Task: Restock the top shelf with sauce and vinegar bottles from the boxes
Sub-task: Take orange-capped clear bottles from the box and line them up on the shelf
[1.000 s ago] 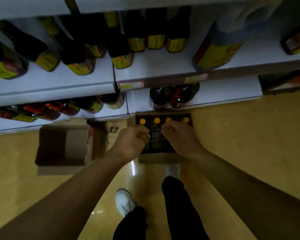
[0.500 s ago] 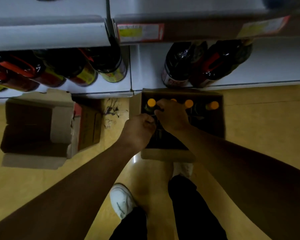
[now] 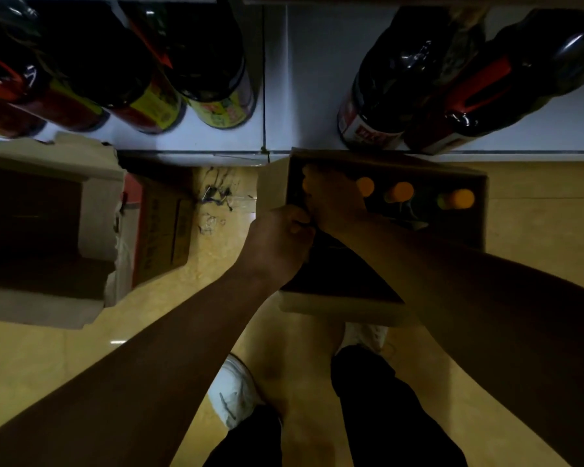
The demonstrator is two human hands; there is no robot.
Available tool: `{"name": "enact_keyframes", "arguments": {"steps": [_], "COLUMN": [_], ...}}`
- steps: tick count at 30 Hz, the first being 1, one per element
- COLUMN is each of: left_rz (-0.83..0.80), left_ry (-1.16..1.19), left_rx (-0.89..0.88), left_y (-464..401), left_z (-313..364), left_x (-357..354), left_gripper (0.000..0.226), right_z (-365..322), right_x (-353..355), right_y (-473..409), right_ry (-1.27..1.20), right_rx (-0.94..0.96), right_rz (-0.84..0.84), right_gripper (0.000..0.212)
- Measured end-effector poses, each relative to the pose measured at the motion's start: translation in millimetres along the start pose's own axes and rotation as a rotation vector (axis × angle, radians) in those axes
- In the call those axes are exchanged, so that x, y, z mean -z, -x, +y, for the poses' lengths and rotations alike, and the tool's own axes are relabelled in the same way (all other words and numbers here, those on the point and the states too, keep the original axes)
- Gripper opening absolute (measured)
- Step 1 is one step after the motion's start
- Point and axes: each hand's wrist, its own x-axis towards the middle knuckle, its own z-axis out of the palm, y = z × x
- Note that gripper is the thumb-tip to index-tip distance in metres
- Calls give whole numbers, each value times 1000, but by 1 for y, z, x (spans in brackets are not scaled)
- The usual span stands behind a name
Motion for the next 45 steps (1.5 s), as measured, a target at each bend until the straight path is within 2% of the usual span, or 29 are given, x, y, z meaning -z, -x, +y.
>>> {"name": "enact_keyframes", "arguments": {"steps": [3,6,9,11,13,14,17,20,23,28,33,39,42,45], "left_rz": [-9,-6,-5,-12,-16,-9,45,67,51,40,40,-93,-139,-124], "left_ry": [51,40,46,93,141,119,-14,-54,-65,-59,-102,-34,-7,11], "left_rx": [14,25,32,54,63,58,-8,-48,-53,-91,-209,-284,-368,-438], "left_y": [-2,-4,-4,-2,1,3,16,30,45,71,110,156,185,214], "left_z": [-6,-10,-10,-7,-2,2,19,32,39,58,89,131,157,181], "left_x": [1,4,8,11,13,14,21,27,34,48,65,92,109,125], "left_gripper": [20,20,20,19,19,19,24,25,24,31,55,94,77,75], "right_z": [2,3,3,-1,-4,-5,-11,-19,-28,-47,-73,-116,-145,-171], "right_x": [-3,-5,3,11,18,21,36,58,80,130,184,263,305,347], "right_y": [-7,-13,-8,-3,5,8,23,43,63,100,154,226,259,292], "right_ry": [28,42,84,138,128,114,111,142,165,106,44,19,43,76], "right_rx": [-15,-22,-19,4,16,13,47,103,108,106,168,218,247,243], "right_rz": [-41,-44,-57,-31,-4,4,72,165,200,137,150,184,201,229], "right_gripper": [25,27,7,19,15,9,26,6,21,30,27,24,24,24]}}
